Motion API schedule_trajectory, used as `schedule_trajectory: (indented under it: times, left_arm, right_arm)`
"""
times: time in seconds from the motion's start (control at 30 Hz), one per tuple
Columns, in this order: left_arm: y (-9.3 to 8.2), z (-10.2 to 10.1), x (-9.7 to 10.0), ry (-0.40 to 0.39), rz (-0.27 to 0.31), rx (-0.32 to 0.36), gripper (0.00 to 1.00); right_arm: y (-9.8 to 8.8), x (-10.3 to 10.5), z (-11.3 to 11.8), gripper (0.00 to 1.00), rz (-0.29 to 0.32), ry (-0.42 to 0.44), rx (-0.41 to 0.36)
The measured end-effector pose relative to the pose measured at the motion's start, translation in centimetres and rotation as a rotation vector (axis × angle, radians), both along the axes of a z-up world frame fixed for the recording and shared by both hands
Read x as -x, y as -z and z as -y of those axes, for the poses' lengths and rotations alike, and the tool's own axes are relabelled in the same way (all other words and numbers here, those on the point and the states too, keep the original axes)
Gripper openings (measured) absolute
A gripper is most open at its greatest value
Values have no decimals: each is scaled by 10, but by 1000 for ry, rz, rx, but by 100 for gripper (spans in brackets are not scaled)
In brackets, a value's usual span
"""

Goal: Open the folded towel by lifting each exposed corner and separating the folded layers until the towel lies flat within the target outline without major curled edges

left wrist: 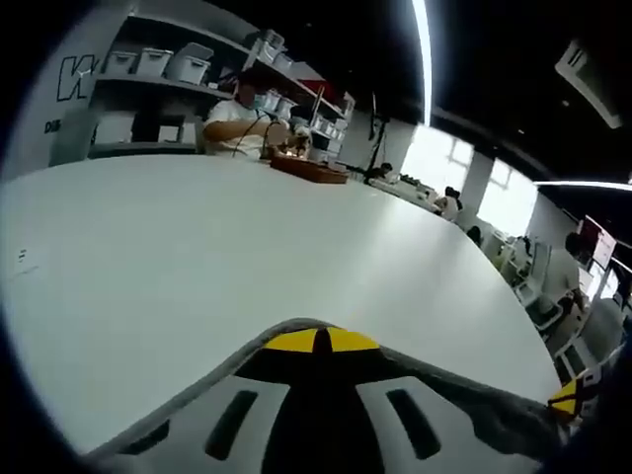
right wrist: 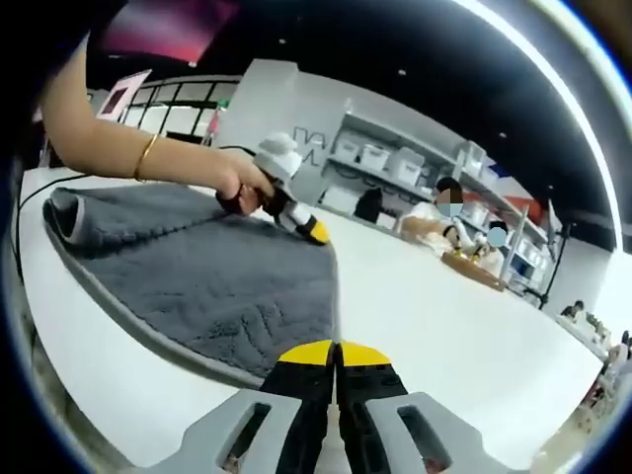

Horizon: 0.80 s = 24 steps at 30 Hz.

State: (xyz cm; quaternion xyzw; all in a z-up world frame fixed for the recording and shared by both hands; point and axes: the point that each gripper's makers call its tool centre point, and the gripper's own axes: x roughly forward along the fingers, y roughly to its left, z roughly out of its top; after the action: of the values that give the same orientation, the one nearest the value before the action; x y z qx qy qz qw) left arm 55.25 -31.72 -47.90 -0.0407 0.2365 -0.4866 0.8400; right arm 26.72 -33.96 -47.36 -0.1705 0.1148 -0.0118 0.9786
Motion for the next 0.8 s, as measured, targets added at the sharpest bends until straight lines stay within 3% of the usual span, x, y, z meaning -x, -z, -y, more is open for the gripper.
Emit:
schedule_trajectory:
  times: [0.33, 0.63, 0.77, 0.8]
  left_arm:
    - [3, 0, 7, 3, 0, -18, 0]
    - [-3, -2, 12, 5, 22, -31, 0]
    - [-14, -5, 14, 3, 33, -4, 2]
    - [-21, -3, 18, 21, 40, 32, 4]
  right_arm:
    - [0, -3, 1, 0, -12, -7, 3]
    - [2, -6, 4, 0, -64, 7, 20]
    - [3, -5, 5, 0, -60, 4, -7]
    - [3, -5, 4, 0, -43, -7, -33]
